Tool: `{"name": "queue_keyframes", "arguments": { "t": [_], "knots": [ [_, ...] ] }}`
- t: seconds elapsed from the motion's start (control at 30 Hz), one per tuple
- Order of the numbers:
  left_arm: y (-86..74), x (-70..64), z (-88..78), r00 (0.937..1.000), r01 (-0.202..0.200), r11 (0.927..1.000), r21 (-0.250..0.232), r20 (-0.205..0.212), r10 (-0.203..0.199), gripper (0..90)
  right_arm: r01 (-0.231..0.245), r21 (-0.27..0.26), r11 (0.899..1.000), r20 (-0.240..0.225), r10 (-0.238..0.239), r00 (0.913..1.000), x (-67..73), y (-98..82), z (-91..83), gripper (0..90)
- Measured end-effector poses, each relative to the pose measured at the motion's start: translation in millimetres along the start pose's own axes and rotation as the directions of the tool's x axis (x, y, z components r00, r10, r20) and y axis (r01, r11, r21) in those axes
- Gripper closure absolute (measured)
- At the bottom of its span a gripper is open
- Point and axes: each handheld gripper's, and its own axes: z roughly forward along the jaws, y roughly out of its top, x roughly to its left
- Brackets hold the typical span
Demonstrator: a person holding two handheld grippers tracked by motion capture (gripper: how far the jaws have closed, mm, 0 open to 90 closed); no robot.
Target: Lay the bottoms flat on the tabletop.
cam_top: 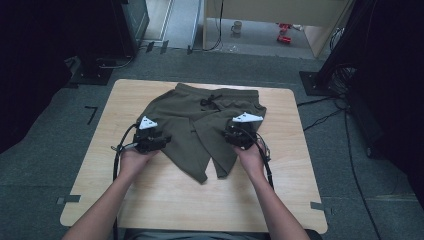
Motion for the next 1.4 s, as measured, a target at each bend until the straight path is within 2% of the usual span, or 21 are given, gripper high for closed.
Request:
{"name": "queue_keyframes", "arguments": {
  "t": [0.23,0.37,0.5,0.57,0.6,0.63,0.77,0.8,0.87,0.9,0.97,1.0,1.03,1.07,1.13,1.17,1.27,1.3,1.33,1.37,1.4],
  "knots": [
    [-5.7,-3.7,4.7,0.9999,0.005,1.0000,0.000,0.016,-0.005,51.2,0.026,0.036,0.999,-0.050,-0.024,0.9985,25.6,-7.1,22.9,60.6],
    [-10.2,-2.3,7.7,0.9985,0.032,0.9994,-0.010,0.046,-0.031,50.0,0.040,0.027,0.999,-0.061,-0.038,0.9974,36.4,-8.1,34.7,58.2],
    [-11.8,-3.8,10.4,0.9995,-0.001,1.0000,0.006,0.032,0.000,50.0,0.038,0.032,0.999,-0.060,-0.036,0.9975,43.6,-8.5,47.6,54.7],
    [-12.0,-4.3,11.0,0.9994,-0.008,0.9999,0.010,0.032,0.008,50.0,0.039,0.036,0.999,-0.049,-0.038,0.9981,46.8,-8.7,54.9,52.8],
    [-12.3,-4.8,11.5,0.9995,-0.017,0.9998,0.010,0.027,0.016,49.9,0.058,0.033,0.998,-0.029,-0.057,0.9979,48.9,-9.8,63.0,52.7],
    [-12.5,-4.8,11.9,0.9995,-0.022,0.9997,0.011,0.025,0.022,49.9,0.058,0.033,0.998,-0.029,-0.057,0.9979,48.9,-9.8,63.0,52.7],
    [-13.8,-5.0,14.7,0.9994,-0.027,0.9993,0.024,0.020,0.027,49.9,0.090,0.063,0.994,0.022,-0.092,0.9955,50.7,-13.5,74.9,57.3],
    [-14.2,-4.6,15.4,0.9993,-0.033,0.9990,0.029,0.018,0.032,50.0,0.101,0.055,0.993,0.046,-0.103,0.9936,50.7,-14.8,77.4,63.4],
    [-14.5,-4.2,15.9,0.9992,-0.036,0.9988,0.033,0.016,0.035,50.0,0.105,0.053,0.993,0.057,-0.108,0.9925,50.5,-14.7,77.6,67.2],
    [-14.9,-3.7,16.4,0.9991,-0.041,0.9985,0.037,0.012,0.040,50.0,0.105,0.052,0.993,0.067,-0.109,0.9918,49.8,-14.7,77.4,73.0],
    [-15.8,-3.0,16.9,0.9987,-0.050,0.9979,0.041,0.005,0.050,50.0,0.083,0.061,0.995,0.066,-0.087,0.9940,44.2,-13.5,74.5,84.6],
    [-15.8,-3.0,16.9,0.9987,-0.050,0.9979,0.041,0.005,0.050,50.0,0.083,0.061,0.995,0.066,-0.087,0.9940,44.2,-13.5,74.5,84.6],
    [-15.8,-2.6,16.7,0.9988,-0.050,0.9979,0.042,0.003,0.050,50.1,0.051,0.053,0.997,0.041,-0.053,0.9978,42.4,-11.6,67.2,85.5],
    [-16.0,-2.3,16.7,0.9990,-0.045,0.9982,0.039,0.005,0.045,50.1,0.051,0.053,0.997,0.041,-0.053,0.9978,42.4,-11.6,67.2,85.5],
    [-16.3,-1.9,16.5,0.9991,-0.043,0.9984,0.037,0.006,0.043,50.1,0.046,0.011,0.999,0.021,-0.046,0.9987,42.0,-9.1,48.4,86.0],
    [-16.4,-2.0,16.4,0.9990,-0.045,0.9983,0.038,0.005,0.045,50.1,0.046,0.011,0.999,0.021,-0.046,0.9987,42.0,-9.1,48.4,86.0],
    [-16.5,-2.5,16.4,0.9986,-0.052,0.9979,0.040,0.001,0.052,50.1,0.031,-0.029,0.999,0.022,-0.031,0.9993,38.4,-10.3,25.8,86.3],
    [-16.6,-2.3,16.3,0.9987,-0.052,0.9979,0.039,0.003,0.052,50.1,0.018,-0.055,0.998,0.035,-0.016,0.9993,32.5,-14.0,10.0,86.4],
    [-16.6,-2.3,16.3,0.9987,-0.052,0.9979,0.039,0.003,0.052,50.3,0.018,-0.055,0.998,0.035,-0.016,0.9993,32.5,-14.0,10.0,86.4],
    [-16.6,-2.1,16.2,0.9986,-0.054,0.9978,0.040,0.002,0.054,50.3,0.005,-0.071,0.997,0.043,-0.002,0.9991,25.7,-18.9,-3.0,86.4],
    [-16.7,-2.1,16.2,0.9981,-0.061,0.9973,0.040,-0.006,0.062,50.4,0.000,-0.073,0.997,0.047,0.004,0.9989,23.2,-21.1,-7.3,86.4]
  ]
}}
